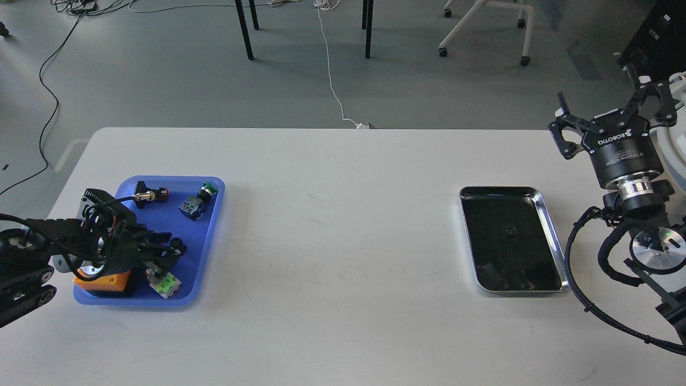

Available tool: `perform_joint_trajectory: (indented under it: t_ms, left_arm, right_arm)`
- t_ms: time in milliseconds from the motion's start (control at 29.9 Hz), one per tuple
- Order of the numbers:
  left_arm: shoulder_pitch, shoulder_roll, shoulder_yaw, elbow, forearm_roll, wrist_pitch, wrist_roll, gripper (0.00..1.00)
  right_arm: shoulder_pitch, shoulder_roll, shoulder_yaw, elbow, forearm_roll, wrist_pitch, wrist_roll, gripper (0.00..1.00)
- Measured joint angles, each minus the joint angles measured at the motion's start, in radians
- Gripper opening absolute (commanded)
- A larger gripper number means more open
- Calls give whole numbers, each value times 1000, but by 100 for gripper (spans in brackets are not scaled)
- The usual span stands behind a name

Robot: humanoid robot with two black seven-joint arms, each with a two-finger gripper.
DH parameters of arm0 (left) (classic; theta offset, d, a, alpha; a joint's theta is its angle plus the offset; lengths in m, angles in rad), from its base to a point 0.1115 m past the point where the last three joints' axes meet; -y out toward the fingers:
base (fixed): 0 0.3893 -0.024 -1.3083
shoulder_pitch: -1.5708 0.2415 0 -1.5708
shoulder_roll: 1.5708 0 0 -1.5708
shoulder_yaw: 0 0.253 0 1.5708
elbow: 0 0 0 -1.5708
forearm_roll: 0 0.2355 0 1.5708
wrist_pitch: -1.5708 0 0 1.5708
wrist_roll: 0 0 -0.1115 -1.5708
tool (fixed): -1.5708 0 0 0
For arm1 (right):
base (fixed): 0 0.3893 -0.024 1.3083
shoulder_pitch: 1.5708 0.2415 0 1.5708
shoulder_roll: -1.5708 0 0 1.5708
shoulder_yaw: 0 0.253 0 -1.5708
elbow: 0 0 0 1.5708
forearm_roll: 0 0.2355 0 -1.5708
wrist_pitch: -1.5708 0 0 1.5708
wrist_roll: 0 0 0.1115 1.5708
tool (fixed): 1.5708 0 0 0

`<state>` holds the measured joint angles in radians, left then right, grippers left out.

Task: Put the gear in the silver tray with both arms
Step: 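Close the left gripper on another black gear in the blue tray, then lift the second gear and swing the left arm toward the table center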

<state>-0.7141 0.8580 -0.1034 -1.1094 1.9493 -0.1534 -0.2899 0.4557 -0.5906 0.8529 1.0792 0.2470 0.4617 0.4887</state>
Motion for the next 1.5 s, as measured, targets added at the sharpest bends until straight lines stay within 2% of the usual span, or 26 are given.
perform_joint_trajectory:
  t_ms: [334,836,1070,1304,1504]
  left_arm:
    - [-1,0,-1,0,-3,0,0,34]
    - [-3,-6,-1,19,-8,0,2,16]
    - [-9,-4,-8,11,-10,1,-9,16]
    - [-20,23,-22,-15,-56,1,-38,16]
    - [-89,97,-27,-94,-150,-15,-42,16]
  right_arm:
    - [0,-2,1,-1,0,0,0,99]
    - [0,-8,3,1,0,0,0,99]
    - [0,-9,3,0,0,-1,0,99]
    - [0,-14,8,-3,0,-3,0,99]
    - [0,-18,9,-4,0,-3,0,99]
